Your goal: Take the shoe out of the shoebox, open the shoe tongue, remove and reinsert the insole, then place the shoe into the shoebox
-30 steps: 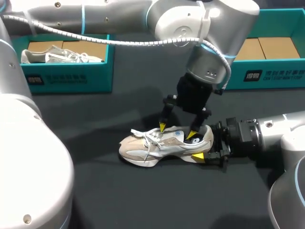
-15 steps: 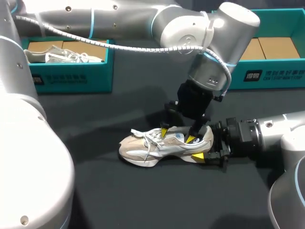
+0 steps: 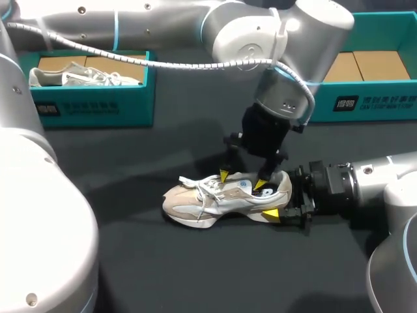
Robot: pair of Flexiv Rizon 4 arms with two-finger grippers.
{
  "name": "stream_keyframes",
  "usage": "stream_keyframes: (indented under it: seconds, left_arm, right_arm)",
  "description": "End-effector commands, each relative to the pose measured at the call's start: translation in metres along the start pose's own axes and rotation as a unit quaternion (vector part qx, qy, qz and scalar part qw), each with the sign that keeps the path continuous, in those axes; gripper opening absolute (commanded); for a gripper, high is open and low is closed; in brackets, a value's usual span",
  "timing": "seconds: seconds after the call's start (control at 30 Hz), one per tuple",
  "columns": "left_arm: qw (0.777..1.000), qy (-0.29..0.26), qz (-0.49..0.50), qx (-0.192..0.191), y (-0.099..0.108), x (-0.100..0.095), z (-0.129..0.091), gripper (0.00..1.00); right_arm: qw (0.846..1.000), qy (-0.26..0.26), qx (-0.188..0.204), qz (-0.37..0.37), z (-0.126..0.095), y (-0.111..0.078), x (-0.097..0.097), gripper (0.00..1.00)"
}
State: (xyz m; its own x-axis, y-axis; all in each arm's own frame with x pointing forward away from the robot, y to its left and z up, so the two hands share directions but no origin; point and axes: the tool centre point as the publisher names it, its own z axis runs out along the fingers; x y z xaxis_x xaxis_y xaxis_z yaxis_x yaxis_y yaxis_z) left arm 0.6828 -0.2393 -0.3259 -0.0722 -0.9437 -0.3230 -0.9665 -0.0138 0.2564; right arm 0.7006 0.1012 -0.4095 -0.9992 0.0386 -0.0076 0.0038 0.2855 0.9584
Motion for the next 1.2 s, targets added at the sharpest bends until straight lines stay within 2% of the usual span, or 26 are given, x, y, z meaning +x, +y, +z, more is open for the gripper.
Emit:
stream_keyframes:
  seconds: [0.03,0.23,0.37,0.63,0.97,1.2]
  left_arm:
    - [1.0,-0.011,0.002,-0.005,-0.005,0.016,0.006,0.78]
    - [0.999,-0.031,-0.003,-0.021,-0.009,0.019,0.013,0.75]
    - [0.999,-0.04,-0.004,-0.032,-0.007,0.009,0.018,0.62]
    - [0.998,-0.047,0.0,-0.049,0.004,-0.009,0.017,0.5]
    - [0.998,-0.049,0.015,-0.044,0.013,-0.024,0.012,0.44]
    - [0.997,-0.063,0.027,-0.03,0.005,-0.022,0.007,0.42]
  right_arm:
    - [1.0,0.0,0.002,0.0,-0.001,0.002,0.001,0.0]
    - [1.0,0.0,0.002,0.0,-0.001,0.002,0.001,0.0]
    - [1.0,0.0,0.002,0.0,-0.001,0.002,0.001,0.0]
    - [1.0,0.0,0.002,0.0,-0.001,0.002,0.001,0.0]
    - [1.0,0.0,0.002,0.0,-0.001,0.002,0.001,0.0]
    - [1.0,0.0,0.002,0.0,-0.001,0.002,0.001,0.0]
